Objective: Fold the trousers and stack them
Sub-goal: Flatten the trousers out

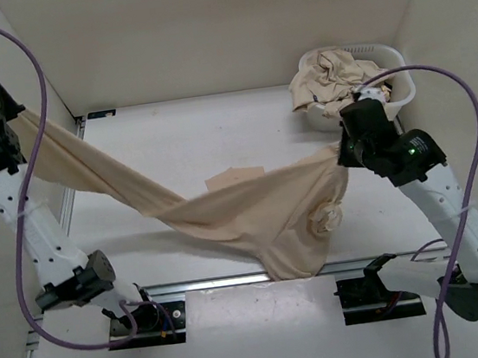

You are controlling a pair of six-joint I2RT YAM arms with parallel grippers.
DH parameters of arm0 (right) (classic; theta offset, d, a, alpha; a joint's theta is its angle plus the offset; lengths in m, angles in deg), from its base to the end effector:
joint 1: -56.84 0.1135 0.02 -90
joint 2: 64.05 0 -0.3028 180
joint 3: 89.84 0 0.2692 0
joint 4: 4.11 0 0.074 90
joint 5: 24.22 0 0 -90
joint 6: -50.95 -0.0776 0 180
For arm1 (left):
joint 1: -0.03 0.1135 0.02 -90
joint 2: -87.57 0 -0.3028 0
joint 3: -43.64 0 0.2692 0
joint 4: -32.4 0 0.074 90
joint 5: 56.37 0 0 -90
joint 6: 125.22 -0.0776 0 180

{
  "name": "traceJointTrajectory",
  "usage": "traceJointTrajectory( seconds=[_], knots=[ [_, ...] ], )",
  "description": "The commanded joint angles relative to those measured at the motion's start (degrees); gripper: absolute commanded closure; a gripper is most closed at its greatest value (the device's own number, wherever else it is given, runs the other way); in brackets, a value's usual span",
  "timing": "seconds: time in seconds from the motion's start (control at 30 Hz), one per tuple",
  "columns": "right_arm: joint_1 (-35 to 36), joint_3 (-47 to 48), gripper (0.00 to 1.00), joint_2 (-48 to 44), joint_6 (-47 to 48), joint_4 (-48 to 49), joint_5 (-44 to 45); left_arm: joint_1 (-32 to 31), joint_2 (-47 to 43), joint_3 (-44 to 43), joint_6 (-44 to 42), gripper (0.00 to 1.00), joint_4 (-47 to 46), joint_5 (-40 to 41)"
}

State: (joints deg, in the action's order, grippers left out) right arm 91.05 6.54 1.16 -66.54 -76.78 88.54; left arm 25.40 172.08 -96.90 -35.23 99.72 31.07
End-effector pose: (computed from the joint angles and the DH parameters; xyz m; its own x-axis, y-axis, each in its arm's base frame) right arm 0.2091 0.1058 0.4313 -0.6148 0.0967 -0.7827 0.0056 0.9930 0.1183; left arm 0.2636 0.1211 0.6085 -0.1770 -0.0837 -0.9807 -0.3884 0.9214 -0.0086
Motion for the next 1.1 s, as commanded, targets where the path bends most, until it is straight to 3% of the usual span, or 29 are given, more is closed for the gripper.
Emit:
traceJointTrajectory(
  seconds=[0.0,0.23,0.33,0.63,0.87,1.07],
  knots=[
    [-6.5,-0.3,1.00,1.7,-0.5,-8.1,13.8,-2.3,7.8,-2.0,0.0,0.86,-2.5,-2.7],
    [-17.9,-2.0,1.00,3.1,-3.5,-8.1,23.5,-6.8,16.2,-5.8,0.0,0.86,-5.8,-2.1],
    [-23.8,-3.2,1.00,3.6,-3.5,-7.1,23.6,-8.6,18.4,-5.8,0.0,0.86,-8.8,-3.1],
    [-45.0,-13.4,1.00,11.2,1.5,4.7,12.1,-15.7,31.1,-6.3,0.0,0.86,-12.2,2.9],
    [-48.8,-10.7,1.00,23.4,3.7,8.0,12.5,-19.4,44.3,-7.8,0.0,0.86,-12.7,10.5],
    [-51.4,-6.1,1.00,27.7,2.4,7.2,15.5,-20.9,51.2,-12.5,0.0,0.86,-14.7,16.9]
  ],
)
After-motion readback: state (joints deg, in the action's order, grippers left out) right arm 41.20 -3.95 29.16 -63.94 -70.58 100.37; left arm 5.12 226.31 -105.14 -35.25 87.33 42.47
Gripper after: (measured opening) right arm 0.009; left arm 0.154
